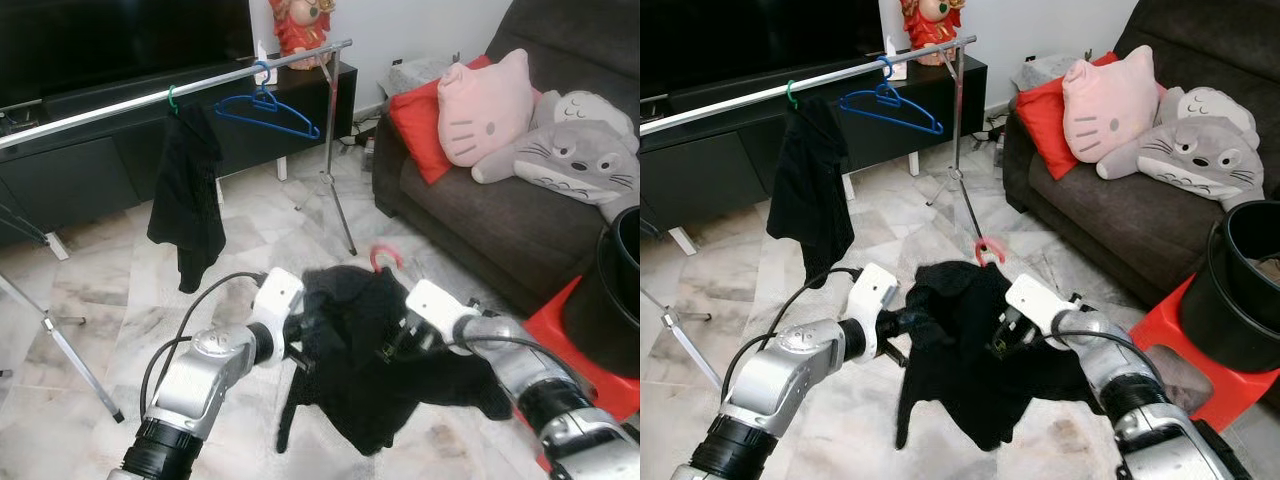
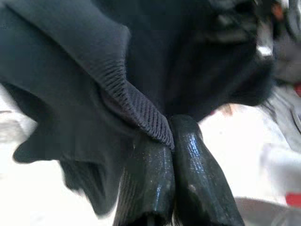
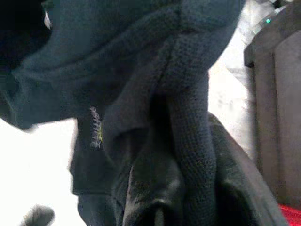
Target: Hang hanger
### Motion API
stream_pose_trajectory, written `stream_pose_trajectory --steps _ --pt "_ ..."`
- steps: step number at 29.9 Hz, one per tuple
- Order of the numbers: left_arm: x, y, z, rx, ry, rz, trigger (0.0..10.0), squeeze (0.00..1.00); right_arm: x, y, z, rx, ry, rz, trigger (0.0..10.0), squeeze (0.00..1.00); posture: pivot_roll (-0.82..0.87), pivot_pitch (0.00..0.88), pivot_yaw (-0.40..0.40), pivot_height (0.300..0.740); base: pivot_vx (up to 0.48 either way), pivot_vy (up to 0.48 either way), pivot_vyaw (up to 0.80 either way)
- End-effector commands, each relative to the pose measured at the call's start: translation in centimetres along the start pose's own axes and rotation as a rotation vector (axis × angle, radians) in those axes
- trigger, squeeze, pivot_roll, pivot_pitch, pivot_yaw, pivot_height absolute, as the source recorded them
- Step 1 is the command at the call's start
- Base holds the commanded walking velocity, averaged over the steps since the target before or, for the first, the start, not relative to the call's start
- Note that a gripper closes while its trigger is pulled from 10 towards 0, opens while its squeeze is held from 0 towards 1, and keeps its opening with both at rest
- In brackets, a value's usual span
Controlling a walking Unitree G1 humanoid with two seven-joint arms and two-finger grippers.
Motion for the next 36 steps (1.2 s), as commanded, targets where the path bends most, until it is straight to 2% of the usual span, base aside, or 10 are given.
stream_pose_trajectory --steps 1,13,14,15,16,17,22,23,24,36 --pt "0.2 -0.5 1.1 0.060 -0.040 -0.035 0.0 0.00 0.0 2.0 0.6 0.068 -0.016 0.084 10.0 0.00 -0.01 0.000 -0.017 0.740 0.000 0.000 0.00" --pt "0.1 -0.7 4.0 0.131 -0.191 -0.049 0.0 0.00 0.8 1.9 -0.1 0.072 -0.068 0.067 10.0 0.00 -0.01 0.000 -0.021 0.740 0.000 0.000 0.00" --pt "0.1 -1.1 4.1 0.150 -0.198 -0.065 0.6 0.00 0.8 2.0 -0.1 0.075 -0.068 0.073 10.0 0.00 -0.01 0.000 -0.021 0.740 0.000 0.000 0.00" --pt "0.1 -1.7 4.1 0.181 -0.198 -0.095 9.3 0.00 0.8 2.3 -0.1 0.079 -0.067 0.083 10.0 0.00 -0.01 0.000 -0.019 0.740 0.000 0.000 0.00" --pt "0.1 -1.7 4.1 0.181 -0.198 -0.095 9.3 0.00 0.8 2.3 -0.1 0.079 -0.067 0.083 10.0 0.00 -0.01 0.000 -0.019 0.740 0.000 0.000 0.00" --pt "0.2 -2.1 4.0 0.198 -0.194 -0.111 10.0 0.00 0.9 2.5 0.0 0.081 -0.070 0.090 10.0 0.00 -0.01 0.000 -0.019 0.740 0.000 0.000 0.00" --pt "0.4 -2.5 4.0 0.210 -0.193 -0.121 10.0 0.00 1.0 3.1 0.0 0.092 -0.073 0.114 10.0 0.00 -0.01 0.000 -0.021 0.740 0.000 0.000 0.00" --pt "0.4 -2.5 4.0 0.211 -0.190 -0.121 10.0 0.29 1.0 3.2 -0.1 0.097 -0.068 0.121 10.0 0.00 -0.01 0.000 -0.021 0.740 0.000 0.000 0.00" --pt "0.4 -2.5 4.0 0.209 -0.188 -0.120 10.0 1.00 1.0 3.4 -0.1 0.101 -0.066 0.130 10.0 0.00 0.00 0.000 -0.022 0.740 0.000 0.000 0.00" --pt "0.2 -3.0 3.9 0.205 -0.194 -0.132 10.0 1.00 1.2 4.3 -0.3 0.132 -0.094 0.171 10.0 0.00 0.00 0.000 -0.015 0.740 0.000 0.000 0.00"
Point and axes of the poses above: a point about 5 cm out from each wrist's last joint towards the gripper, its own x axis pointing out of the wrist towards the gripper, its own y axis along the axis of the wrist's last joint, z = x × y, the point moved 4 cm from there along x, pointing out of the wrist towards the gripper, and after that the axes turned 2 degrees about x, right-handed, at the moved point
